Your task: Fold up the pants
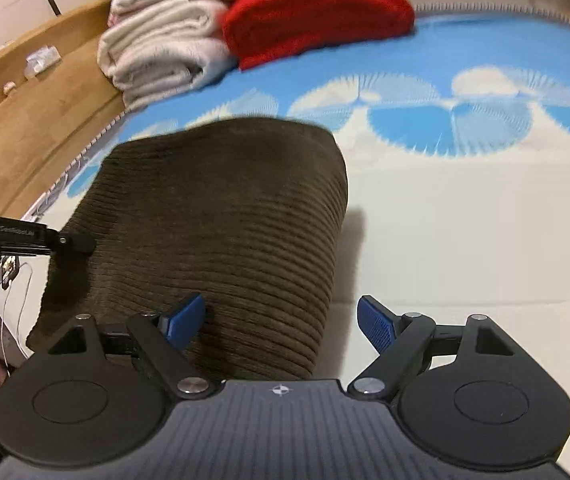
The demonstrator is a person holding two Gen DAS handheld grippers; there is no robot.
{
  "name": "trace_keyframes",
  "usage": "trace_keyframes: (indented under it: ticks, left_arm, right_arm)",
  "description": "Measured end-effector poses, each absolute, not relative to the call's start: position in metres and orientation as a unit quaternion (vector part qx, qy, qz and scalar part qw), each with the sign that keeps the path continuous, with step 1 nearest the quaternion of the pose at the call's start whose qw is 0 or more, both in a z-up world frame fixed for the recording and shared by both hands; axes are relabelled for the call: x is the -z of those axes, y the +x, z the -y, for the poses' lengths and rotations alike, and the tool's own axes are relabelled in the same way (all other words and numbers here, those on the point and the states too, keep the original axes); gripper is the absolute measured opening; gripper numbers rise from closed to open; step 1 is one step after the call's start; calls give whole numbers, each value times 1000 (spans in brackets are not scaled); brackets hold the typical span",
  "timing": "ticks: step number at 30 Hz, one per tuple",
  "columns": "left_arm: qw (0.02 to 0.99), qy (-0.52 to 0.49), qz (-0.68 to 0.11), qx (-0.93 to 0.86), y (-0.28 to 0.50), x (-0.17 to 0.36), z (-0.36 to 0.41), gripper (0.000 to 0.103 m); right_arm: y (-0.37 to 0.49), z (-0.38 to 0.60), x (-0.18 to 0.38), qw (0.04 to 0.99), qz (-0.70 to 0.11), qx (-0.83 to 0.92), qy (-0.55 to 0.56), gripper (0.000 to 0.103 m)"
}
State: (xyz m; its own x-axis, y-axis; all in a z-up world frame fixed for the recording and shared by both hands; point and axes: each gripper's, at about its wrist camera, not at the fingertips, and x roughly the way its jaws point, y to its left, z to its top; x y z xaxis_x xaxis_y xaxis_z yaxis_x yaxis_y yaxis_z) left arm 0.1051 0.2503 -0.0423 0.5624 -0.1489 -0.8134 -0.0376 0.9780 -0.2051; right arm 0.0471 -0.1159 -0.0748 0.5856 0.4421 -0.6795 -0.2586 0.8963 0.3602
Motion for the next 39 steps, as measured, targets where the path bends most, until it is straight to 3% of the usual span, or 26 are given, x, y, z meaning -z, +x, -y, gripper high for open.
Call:
trace_keyframes:
  ticks: [5, 8, 9, 10, 12, 14, 17, 18, 21, 25, 37, 39]
  left_arm:
    - [874, -88, -476, 27, 108, 46, -247, 21]
    - [877, -69, -476, 1, 111, 50, -247, 40]
    - [877, -60, -476, -12, 112, 51, -248, 63]
    - [875, -58, -480, -25, 114, 53, -251, 91]
    - [865, -69, -495, -34, 119, 61, -256, 100]
    - [845, -108, -524, -10, 127, 73, -260, 100]
    - [815, -161, -557, 12, 139, 90, -262, 97]
    - [809, -175, -561, 20, 142, 93, -260, 86]
    - [814, -162, -557, 21, 154, 90, -242, 74]
    - [820, -182, -540, 55, 170, 81, -209, 43]
    - [860, -185, -445, 167, 201, 56, -61, 38]
    - [871, -162, -434, 163, 202, 57, -46, 41]
  right_arm:
    - [70, 108, 87, 860, -446, -197, 150, 88]
    - [81, 101, 96, 847, -463, -199, 167, 90]
    - [84, 99, 100, 844, -468, -200, 170, 90]
    - [86, 96, 103, 840, -474, -199, 172, 90]
    - [90, 91, 108, 833, -484, -201, 178, 93]
    - [92, 85, 111, 831, -489, -201, 174, 91]
    - [93, 77, 106, 838, -478, -208, 160, 65]
    - [93, 76, 103, 842, -472, -212, 153, 51]
    - [91, 73, 87, 853, -451, -229, 130, 37]
    - [95, 82, 62, 870, -430, -225, 90, 35]
    - [137, 223, -6, 911, -377, -161, 35, 34]
    - [135, 249, -7, 918, -367, -148, 33, 39]
